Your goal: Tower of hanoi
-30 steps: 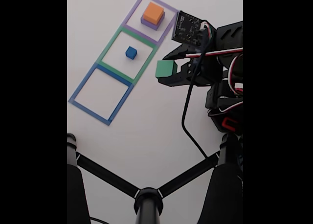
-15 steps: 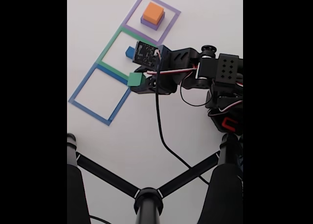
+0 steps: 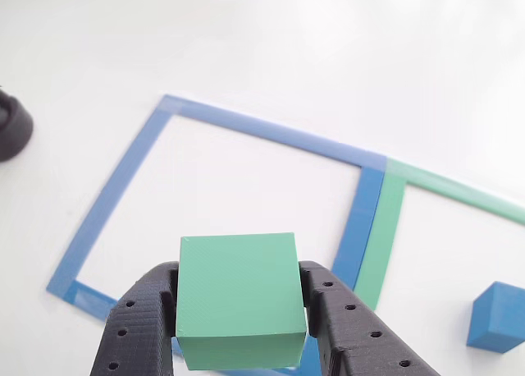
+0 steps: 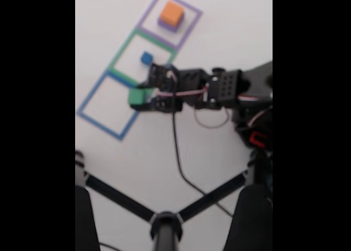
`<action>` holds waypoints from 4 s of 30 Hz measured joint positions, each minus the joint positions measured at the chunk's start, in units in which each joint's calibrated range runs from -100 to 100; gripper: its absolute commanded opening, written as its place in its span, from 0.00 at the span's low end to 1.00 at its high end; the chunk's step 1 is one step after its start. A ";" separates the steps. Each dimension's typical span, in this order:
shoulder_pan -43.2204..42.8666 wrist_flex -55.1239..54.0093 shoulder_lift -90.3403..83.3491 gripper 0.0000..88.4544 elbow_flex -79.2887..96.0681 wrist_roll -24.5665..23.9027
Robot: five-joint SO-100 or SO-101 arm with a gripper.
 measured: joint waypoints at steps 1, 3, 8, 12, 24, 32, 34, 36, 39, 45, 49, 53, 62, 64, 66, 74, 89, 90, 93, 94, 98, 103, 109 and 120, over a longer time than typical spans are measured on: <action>0.08 -2.41 2.20 0.10 0.00 0.00; 0.08 -6.66 6.50 0.10 -0.09 0.00; 0.08 -16.29 17.56 0.10 -1.13 0.00; 0.08 -22.87 25.75 0.10 -3.74 0.00; -0.16 -30.58 40.78 0.10 -14.27 0.59; -1.23 -34.99 46.26 0.11 -16.54 0.20; -1.39 -35.39 46.94 0.11 -16.97 0.20; -1.39 -35.71 47.62 0.12 -17.58 0.20; -1.39 -36.12 48.54 0.15 -18.19 0.59; -1.39 -36.84 49.73 0.29 -18.28 0.20; -1.39 -36.84 49.81 0.31 -18.28 0.20; -1.39 -37.16 49.81 0.32 -18.28 0.20; -0.49 -34.27 43.14 0.26 -18.28 0.59; 0.08 -30.74 39.26 0.23 -18.28 0.59; 0.57 -26.24 34.87 0.18 -18.28 0.59; 2.70 9.23 10.13 0.01 -22.72 0.59; 10.64 83.47 -13.76 0.00 -53.79 0.59; 11.30 85.79 -14.27 0.00 -55.87 0.59; 13.10 91.25 -15.37 0.00 -61.53 0.59; 13.84 92.70 -15.70 0.00 -63.10 0.59; 16.62 97.03 -18.32 0.00 -65.80 0.59; 19.65 100.24 -21.78 0.00 -66.32 0.59; 21.94 100.96 -26.85 0.00 -63.27 0.59; 26.85 84.43 -34.28 0.22 -38.90 0.59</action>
